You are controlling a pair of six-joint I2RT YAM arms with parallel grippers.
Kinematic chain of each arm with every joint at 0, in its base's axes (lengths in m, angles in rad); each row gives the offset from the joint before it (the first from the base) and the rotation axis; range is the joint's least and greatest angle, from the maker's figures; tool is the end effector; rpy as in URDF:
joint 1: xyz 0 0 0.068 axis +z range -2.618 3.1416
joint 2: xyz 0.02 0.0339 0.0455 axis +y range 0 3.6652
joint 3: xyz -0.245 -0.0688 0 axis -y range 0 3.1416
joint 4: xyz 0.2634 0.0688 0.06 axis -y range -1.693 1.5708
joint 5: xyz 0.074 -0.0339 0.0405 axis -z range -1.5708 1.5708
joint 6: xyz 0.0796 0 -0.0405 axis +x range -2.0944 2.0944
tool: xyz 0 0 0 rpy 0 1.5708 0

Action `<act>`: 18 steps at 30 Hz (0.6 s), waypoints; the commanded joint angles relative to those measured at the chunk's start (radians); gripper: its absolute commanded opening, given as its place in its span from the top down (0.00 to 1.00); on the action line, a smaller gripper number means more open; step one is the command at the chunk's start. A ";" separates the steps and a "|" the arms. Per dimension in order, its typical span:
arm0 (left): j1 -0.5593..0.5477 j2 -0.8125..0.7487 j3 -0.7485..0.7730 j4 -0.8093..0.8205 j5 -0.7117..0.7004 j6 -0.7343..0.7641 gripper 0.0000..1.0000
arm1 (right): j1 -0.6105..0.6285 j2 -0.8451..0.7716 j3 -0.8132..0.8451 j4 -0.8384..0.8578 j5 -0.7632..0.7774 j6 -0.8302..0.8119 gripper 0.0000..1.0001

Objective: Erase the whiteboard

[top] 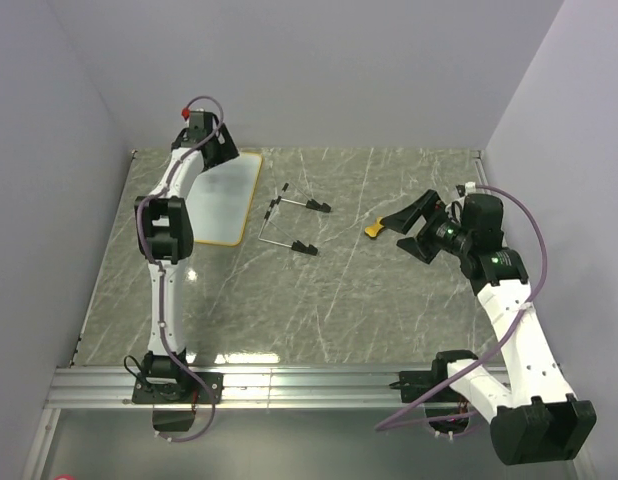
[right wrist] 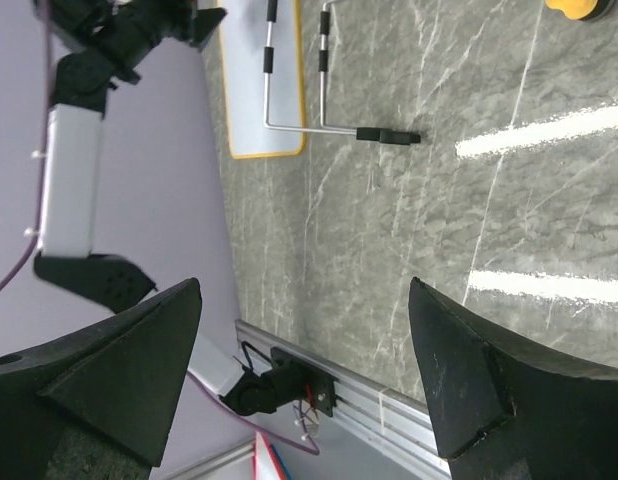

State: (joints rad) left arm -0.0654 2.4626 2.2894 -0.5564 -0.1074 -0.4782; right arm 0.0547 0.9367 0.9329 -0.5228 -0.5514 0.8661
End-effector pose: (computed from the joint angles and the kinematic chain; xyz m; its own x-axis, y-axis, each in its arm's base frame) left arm 0.5939 -0.0303 0.1790 -0.5837 -0.4203 -0.6947 -0.3192 0.9055 -0.2796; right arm 0.2584 0.0559 0.2986 -0.7051 0.6113 -0.3595 0.0592 0.5559 0.8292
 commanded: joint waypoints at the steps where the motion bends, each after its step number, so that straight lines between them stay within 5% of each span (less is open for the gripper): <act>1: 0.041 0.055 0.078 0.105 0.110 -0.066 0.01 | -0.007 0.011 0.029 0.015 -0.025 -0.015 0.10; 5: 0.062 0.100 0.059 0.199 0.066 -0.137 0.01 | -0.007 0.033 0.017 0.030 -0.033 -0.007 0.10; 9: 0.062 0.217 0.243 0.116 0.061 -0.132 0.01 | -0.012 0.062 0.043 0.015 -0.027 -0.033 0.10; 14: 0.044 0.184 0.108 0.047 0.063 -0.103 0.07 | -0.032 0.082 0.023 0.036 -0.048 -0.033 0.10; 18: -0.011 0.194 0.040 -0.192 0.037 -0.091 0.19 | -0.032 0.071 0.011 0.047 -0.054 -0.033 0.10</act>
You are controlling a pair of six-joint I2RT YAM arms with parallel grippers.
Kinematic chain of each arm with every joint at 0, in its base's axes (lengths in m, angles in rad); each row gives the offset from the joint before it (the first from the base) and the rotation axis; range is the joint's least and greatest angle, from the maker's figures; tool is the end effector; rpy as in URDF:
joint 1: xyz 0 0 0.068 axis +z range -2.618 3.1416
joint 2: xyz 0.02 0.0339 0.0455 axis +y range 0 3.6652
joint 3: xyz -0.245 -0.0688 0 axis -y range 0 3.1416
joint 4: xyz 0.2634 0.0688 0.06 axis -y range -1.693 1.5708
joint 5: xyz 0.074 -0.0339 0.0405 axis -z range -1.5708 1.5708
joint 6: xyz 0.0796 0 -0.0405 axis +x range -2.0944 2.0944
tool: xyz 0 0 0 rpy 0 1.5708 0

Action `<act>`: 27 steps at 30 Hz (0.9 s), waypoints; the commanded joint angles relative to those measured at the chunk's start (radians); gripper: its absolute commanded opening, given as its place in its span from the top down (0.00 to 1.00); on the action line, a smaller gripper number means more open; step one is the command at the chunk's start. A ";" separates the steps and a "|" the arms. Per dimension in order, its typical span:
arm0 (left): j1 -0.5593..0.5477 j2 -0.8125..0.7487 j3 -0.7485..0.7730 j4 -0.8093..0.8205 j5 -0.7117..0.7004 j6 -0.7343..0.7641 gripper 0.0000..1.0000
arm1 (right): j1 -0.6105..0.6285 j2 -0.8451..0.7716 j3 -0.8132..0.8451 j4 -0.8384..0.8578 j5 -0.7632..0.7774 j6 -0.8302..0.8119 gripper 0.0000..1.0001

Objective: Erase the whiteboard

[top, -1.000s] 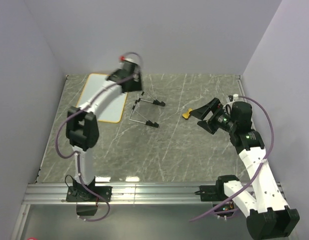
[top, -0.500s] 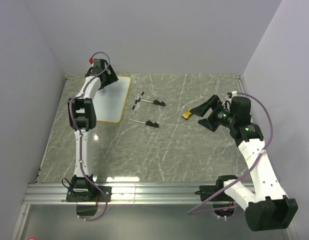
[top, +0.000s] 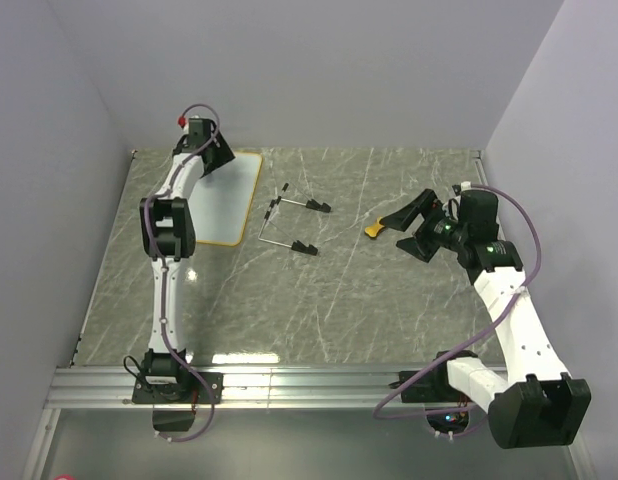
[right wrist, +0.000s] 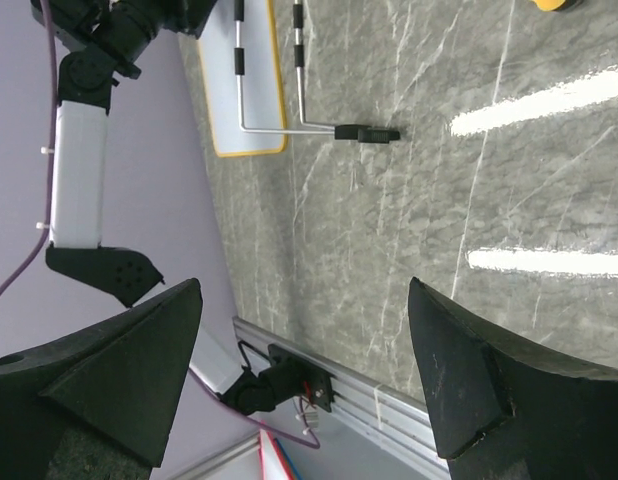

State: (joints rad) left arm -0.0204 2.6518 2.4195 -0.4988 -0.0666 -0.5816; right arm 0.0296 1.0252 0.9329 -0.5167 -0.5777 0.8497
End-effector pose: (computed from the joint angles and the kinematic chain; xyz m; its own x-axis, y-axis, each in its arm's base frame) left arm 0.6205 -0.0074 0.1241 -0.5418 -0.5372 -0.6465 -0.3911 0.8419 -0.3718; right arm 0.2747 0.0516 0.2779 -0.7324 0.6078 -0.3069 0.1175 0.5568 0.8223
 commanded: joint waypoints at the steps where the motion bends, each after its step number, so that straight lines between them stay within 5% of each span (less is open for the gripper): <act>1: -0.091 -0.016 -0.153 -0.282 -0.012 0.014 0.19 | -0.007 -0.023 0.004 0.040 -0.031 -0.014 0.10; 2: -0.113 -0.092 -0.202 -0.285 -0.016 0.038 0.06 | -0.007 -0.031 0.003 0.037 -0.031 -0.014 0.10; 5: -0.182 -0.289 -0.405 -0.271 -0.139 -0.021 0.20 | -0.007 -0.065 -0.006 0.012 -0.034 -0.014 0.10; 7: -0.179 -0.404 -0.499 -0.299 -0.063 -0.084 0.56 | -0.007 -0.094 -0.005 -0.005 -0.040 -0.008 0.10; 9: -0.199 -0.423 -0.376 -0.378 0.005 -0.110 0.62 | -0.005 -0.120 0.003 -0.009 -0.056 0.005 0.10; 10: -0.251 -0.418 -0.325 -0.421 -0.025 -0.104 0.46 | 0.004 -0.128 0.012 -0.006 -0.056 0.008 0.09; 11: -0.271 -0.412 -0.291 -0.479 -0.117 -0.084 0.43 | 0.009 -0.131 0.012 0.000 -0.062 0.012 0.09; 15: -0.248 -0.337 -0.243 -0.549 -0.145 -0.109 0.43 | 0.023 -0.154 0.001 0.055 -0.097 0.069 0.09; 18: -0.239 -0.335 -0.330 -0.535 -0.145 -0.103 0.56 | 0.035 -0.177 0.010 0.043 -0.090 0.063 0.09; 21: -0.227 -0.372 -0.448 -0.512 -0.153 -0.104 0.80 | 0.043 -0.204 0.009 0.027 -0.082 0.054 0.09; 27: -0.213 -0.467 -0.710 -0.408 -0.062 -0.130 0.92 | 0.052 -0.238 0.003 0.011 -0.077 0.046 0.09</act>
State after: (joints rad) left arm -0.2260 2.2200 1.8091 -0.9234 -0.1738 -0.6853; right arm 0.0704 0.8101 0.9241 -0.5106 -0.6411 0.9009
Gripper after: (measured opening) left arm 0.096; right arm 0.907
